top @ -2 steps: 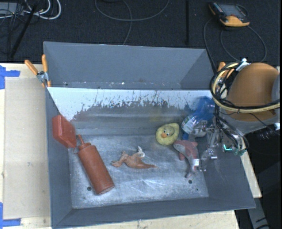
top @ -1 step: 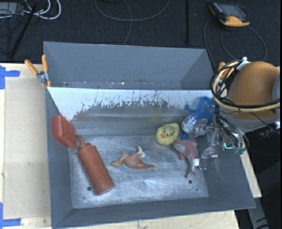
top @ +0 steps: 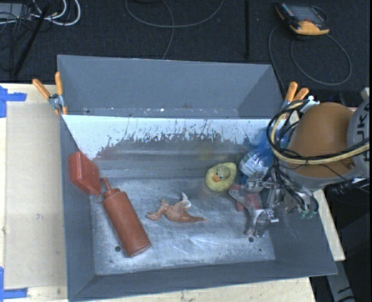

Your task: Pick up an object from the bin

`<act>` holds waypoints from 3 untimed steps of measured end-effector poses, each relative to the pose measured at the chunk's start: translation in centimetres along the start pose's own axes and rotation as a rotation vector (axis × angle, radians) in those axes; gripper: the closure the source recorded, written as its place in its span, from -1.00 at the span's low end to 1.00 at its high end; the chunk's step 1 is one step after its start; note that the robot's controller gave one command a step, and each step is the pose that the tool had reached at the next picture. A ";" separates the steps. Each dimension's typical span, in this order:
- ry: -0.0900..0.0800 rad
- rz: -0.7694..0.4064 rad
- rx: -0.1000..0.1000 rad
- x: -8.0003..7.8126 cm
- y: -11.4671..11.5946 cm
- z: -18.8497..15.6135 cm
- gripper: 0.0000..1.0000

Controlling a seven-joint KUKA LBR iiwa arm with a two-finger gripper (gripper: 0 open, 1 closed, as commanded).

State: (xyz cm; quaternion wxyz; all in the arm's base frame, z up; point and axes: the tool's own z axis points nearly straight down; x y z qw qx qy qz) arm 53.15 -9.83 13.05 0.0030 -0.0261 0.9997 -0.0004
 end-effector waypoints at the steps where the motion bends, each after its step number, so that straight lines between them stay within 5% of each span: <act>1: 0.009 0.020 -0.003 3.7 -0.6 3.5 -1.00; 3: 0.007 -0.117 -0.004 5.0 4.8 3.4 -1.00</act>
Offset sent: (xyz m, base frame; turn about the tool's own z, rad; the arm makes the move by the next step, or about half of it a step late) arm -0.0515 0.0616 -0.0605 -0.1672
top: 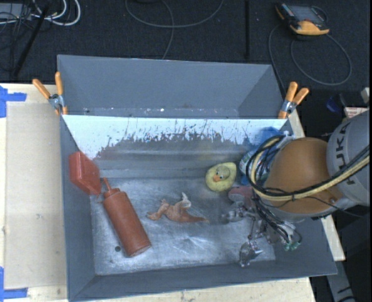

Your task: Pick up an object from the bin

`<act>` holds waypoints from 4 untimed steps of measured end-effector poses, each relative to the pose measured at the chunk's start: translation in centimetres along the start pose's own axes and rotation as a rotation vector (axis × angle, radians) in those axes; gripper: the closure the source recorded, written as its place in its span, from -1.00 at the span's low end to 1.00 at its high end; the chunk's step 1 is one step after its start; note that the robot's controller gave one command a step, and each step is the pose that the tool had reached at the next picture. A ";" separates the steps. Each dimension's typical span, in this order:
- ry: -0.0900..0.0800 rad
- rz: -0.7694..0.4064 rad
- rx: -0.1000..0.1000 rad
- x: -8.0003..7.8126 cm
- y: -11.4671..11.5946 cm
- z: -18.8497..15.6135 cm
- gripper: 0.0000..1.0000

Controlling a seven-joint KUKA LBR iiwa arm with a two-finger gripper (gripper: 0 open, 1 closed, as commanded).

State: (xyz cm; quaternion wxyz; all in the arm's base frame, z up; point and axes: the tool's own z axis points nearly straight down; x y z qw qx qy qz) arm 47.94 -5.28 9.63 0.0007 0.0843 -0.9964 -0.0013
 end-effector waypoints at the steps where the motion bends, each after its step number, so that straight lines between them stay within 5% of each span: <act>1: 0.000 0.116 0.002 -2.1 -2.5 -0.9 -1.00; 2: -0.004 -0.041 0.003 -4.3 -3.8 1.6 -1.00; 3: 0.007 -0.025 -0.002 -6.0 -6.4 -1.7 -1.00; 4: -0.011 -0.035 0.007 -7.5 -8.1 -3.6 -1.00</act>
Offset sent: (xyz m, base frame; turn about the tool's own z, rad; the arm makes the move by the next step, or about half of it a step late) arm 0.0552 -0.0339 -0.0263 -0.0395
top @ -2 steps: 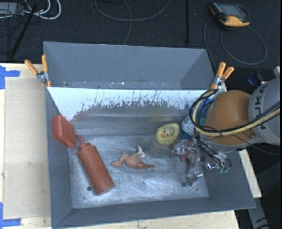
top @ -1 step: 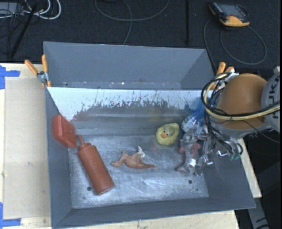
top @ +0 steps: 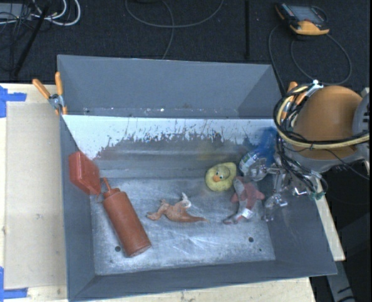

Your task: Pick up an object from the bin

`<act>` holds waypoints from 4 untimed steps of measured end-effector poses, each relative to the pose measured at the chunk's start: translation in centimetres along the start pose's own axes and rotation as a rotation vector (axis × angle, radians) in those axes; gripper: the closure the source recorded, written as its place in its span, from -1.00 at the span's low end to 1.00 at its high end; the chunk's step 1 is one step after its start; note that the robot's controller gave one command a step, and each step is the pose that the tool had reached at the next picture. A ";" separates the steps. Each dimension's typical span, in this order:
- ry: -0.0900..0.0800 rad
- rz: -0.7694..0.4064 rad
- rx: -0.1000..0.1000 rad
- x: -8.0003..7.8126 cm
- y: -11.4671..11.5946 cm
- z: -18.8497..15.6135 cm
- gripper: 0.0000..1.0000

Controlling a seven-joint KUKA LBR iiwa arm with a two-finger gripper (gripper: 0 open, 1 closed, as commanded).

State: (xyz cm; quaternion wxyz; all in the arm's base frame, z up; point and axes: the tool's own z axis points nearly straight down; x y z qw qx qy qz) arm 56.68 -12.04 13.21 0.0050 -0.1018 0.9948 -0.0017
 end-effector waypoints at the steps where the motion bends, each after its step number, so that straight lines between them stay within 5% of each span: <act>1: -0.004 0.097 0.001 1.7 3.9 5.1 -1.00; 2: 0.006 0.021 -0.004 1.8 7.9 5.8 1.00; 3: 0.006 0.020 -0.004 1.8 7.9 5.8 1.00; 4: 0.017 0.026 -0.008 3.4 6.9 1.7 1.00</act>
Offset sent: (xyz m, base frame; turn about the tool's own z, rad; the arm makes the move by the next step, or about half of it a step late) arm -0.0354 0.0727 -0.0621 0.0227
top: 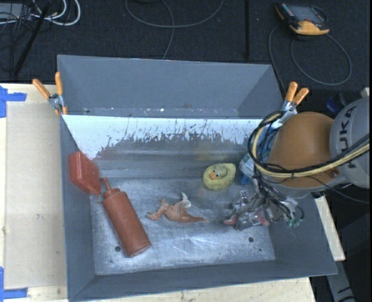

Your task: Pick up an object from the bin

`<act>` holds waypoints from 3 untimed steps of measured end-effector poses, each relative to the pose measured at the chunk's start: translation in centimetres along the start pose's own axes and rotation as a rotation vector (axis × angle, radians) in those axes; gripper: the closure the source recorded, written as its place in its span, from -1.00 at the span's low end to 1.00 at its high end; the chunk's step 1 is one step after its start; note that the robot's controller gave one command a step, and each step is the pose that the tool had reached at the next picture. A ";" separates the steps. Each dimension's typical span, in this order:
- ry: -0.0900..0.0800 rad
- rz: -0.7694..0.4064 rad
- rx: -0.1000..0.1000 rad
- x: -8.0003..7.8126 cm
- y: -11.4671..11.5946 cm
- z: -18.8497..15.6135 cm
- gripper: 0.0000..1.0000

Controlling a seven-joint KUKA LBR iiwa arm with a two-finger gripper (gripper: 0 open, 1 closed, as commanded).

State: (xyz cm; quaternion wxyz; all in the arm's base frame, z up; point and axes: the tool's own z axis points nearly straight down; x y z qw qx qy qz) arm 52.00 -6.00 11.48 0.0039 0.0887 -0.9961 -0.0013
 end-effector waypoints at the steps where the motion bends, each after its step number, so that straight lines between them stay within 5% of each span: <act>1: -0.010 0.009 0.004 -3.3 0.0 -2.6 1.00; 2: 0.000 -0.010 -0.003 -0.7 -1.5 -6.1 1.00; 3: -0.003 0.004 0.005 -0.8 -0.2 -12.5 1.00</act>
Offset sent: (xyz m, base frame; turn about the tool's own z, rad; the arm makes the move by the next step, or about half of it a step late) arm -0.0251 -0.0460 0.1044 -0.0141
